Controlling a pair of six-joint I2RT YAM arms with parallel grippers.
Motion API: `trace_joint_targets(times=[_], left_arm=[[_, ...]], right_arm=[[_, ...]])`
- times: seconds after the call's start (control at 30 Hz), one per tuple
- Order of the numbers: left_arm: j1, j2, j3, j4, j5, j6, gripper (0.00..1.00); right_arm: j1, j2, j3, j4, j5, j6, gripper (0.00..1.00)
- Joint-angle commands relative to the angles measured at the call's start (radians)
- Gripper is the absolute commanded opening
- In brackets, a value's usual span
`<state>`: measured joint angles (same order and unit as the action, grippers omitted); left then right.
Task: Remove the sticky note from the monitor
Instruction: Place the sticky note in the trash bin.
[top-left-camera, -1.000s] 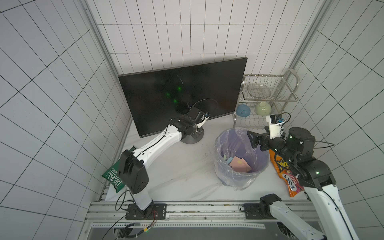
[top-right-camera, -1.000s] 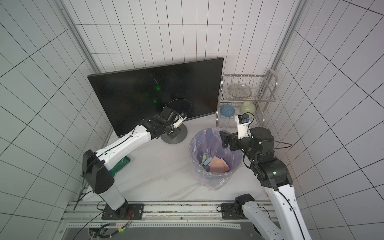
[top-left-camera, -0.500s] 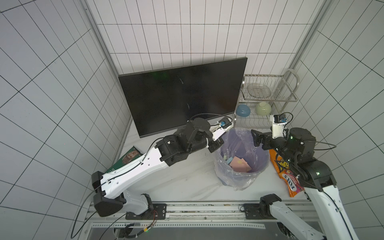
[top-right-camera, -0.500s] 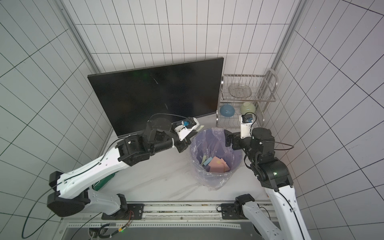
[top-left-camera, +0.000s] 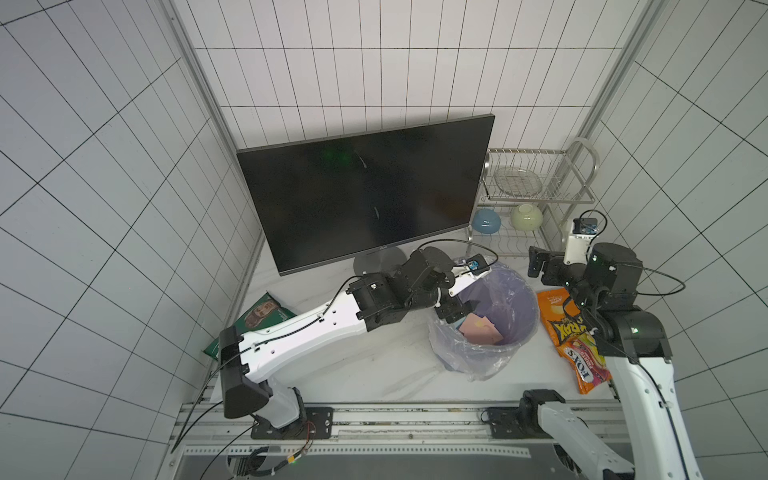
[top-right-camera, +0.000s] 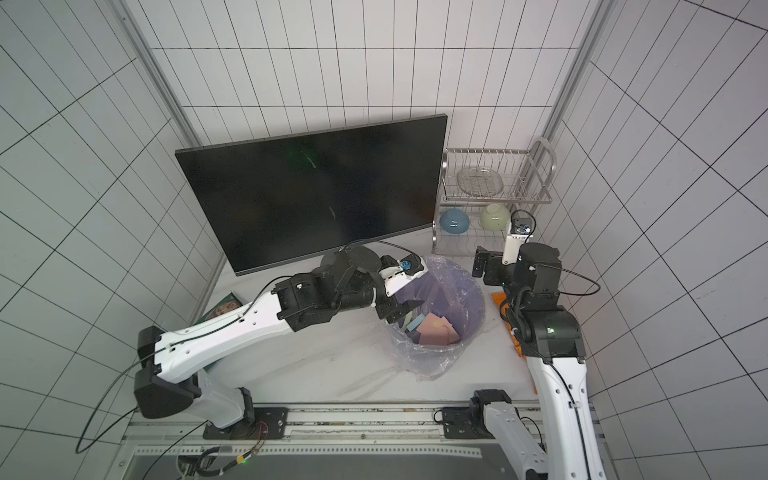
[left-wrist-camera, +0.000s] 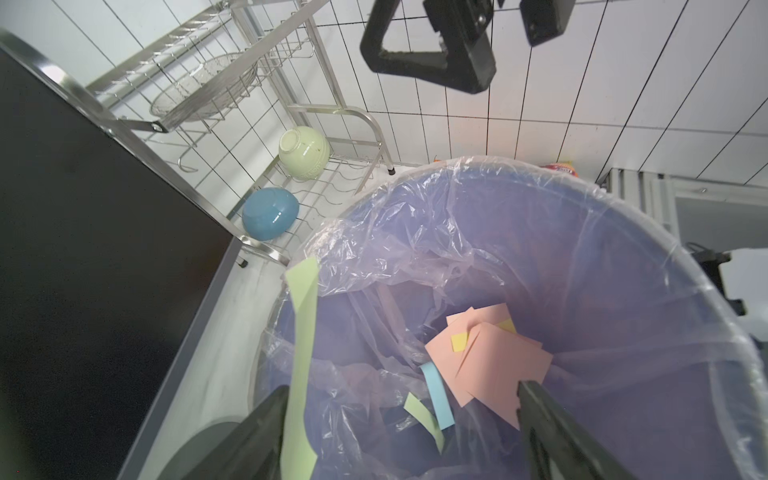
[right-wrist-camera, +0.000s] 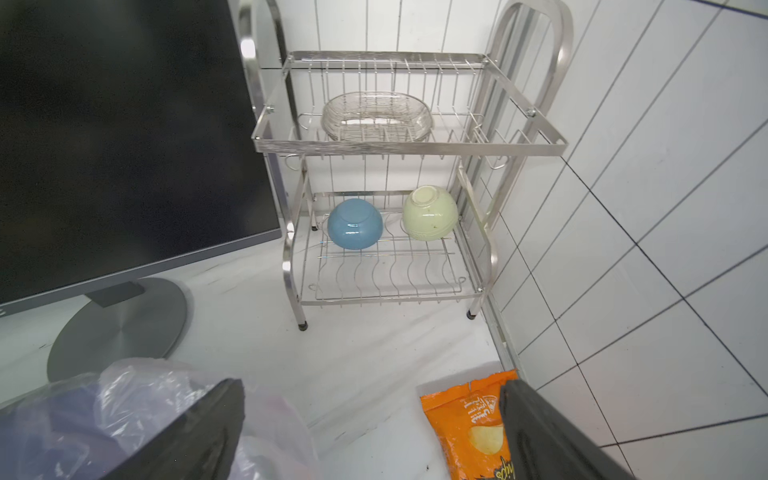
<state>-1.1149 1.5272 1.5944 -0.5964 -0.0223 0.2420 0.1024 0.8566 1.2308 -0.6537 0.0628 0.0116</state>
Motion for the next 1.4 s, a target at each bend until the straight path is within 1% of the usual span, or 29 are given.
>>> trace_joint_targets(times=[0.0,0.03,0.1,0.17,0.23,0.37,0.47,0.53,0.73,0.83,0.93,1.1,1.2,1.37], left_arm=[[0.011,-0.022,0.035,-0.010,0.052,0.013,0.92],[0.017,-0.010,0.045,-0.021,0.071,0.015,0.98],[0.018,0.026,0.074,-0.058,0.080,0.023,0.99],[-0.013,0.056,0.084,-0.082,0.044,0.069,0.99],[-0.029,0.060,0.059,-0.058,-0.006,0.103,0.99],[-0.034,0.066,0.011,-0.008,-0.041,0.180,0.99],[-0.036,0.074,-0.012,0.027,-0.043,0.216,0.99],[-0.037,0.084,-0.011,0.039,-0.036,0.229,0.99],[-0.039,0.103,-0.002,0.067,-0.018,0.239,0.99],[-0.041,0.106,-0.001,0.085,-0.003,0.240,0.99],[-0.041,0.108,0.010,0.086,-0.009,0.240,0.99],[-0.041,0.092,0.014,0.095,-0.032,0.249,0.99],[-0.040,0.086,0.021,0.105,-0.062,0.254,0.99],[-0.040,0.052,0.017,0.110,-0.008,0.248,0.99]], right_arm=[[-0.069,0.015,0.024,0.043,-0.080,0.029,0.99],[-0.088,0.016,0.019,0.052,-0.104,0.039,0.99],[-0.116,0.018,0.001,0.074,-0.148,0.062,0.99],[-0.129,0.017,-0.023,0.099,-0.189,0.078,0.99],[-0.134,0.000,-0.050,0.141,-0.235,0.102,0.99],[-0.135,-0.021,-0.078,0.201,-0.437,0.147,0.99],[-0.125,-0.025,-0.084,0.205,-0.547,0.159,0.99],[-0.100,-0.035,-0.098,0.212,-0.589,0.169,0.99],[0.031,-0.053,-0.122,0.165,-0.568,0.130,0.99],[0.088,-0.040,-0.129,0.151,-0.568,0.117,0.99],[0.138,-0.022,-0.126,0.112,-0.540,0.093,0.99],[0.181,-0.008,-0.128,0.018,-0.478,0.038,0.99],[0.189,-0.016,-0.136,-0.039,-0.408,0.016,0.99],[0.190,-0.002,-0.128,-0.073,-0.304,0.001,0.99]])
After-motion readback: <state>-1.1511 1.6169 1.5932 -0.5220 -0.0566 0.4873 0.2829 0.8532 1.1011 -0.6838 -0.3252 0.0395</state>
